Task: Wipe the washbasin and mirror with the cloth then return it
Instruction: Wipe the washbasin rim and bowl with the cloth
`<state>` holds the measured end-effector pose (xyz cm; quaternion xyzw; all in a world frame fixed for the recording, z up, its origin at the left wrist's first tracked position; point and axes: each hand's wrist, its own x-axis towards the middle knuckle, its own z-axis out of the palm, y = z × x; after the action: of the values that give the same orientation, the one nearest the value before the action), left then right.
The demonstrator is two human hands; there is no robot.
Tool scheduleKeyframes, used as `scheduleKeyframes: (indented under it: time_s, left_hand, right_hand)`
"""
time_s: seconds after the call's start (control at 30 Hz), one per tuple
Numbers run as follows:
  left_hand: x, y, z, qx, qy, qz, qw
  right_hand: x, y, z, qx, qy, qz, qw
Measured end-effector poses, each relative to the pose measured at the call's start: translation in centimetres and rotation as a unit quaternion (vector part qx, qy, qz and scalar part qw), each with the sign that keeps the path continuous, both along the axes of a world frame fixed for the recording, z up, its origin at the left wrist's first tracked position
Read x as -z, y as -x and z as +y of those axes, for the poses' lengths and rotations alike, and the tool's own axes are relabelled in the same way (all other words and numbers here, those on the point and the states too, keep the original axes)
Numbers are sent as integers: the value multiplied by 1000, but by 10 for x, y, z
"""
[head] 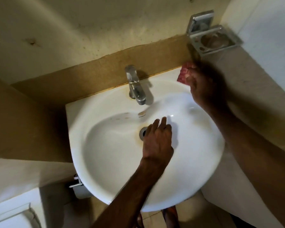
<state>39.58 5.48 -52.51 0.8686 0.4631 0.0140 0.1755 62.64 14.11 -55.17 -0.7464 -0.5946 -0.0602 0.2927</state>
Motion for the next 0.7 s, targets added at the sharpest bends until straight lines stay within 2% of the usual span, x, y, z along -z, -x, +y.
scheduleKeyframes:
  time_s: [0.1,0.23,0.33,0.43,0.53,0.7]
  left_hand:
    - [-4,-3,-1,0,8,5,1000]
    - [-2,-2,-1,-16,13,4,1000]
    - [0,1,4,-54,7,-14,998]
    - [-4,5,10,-116,-7,-34,993]
    - [-10,17,9,-183,-28,-61,981]
    - [-14,40,4,-212,-29,-67,974]
  right_hand:
    - [12,-9,-47,4,-6,-15,1000]
    - [36,4,-109,18,64,-78,995]
    - [41,10,-99,39,72,-77,994]
    - [37,33,-59,51,61,-16,997]
    - [32,79,-23,-21,24,55,998]
    - [37,143,-37,-171,25,-32,984]
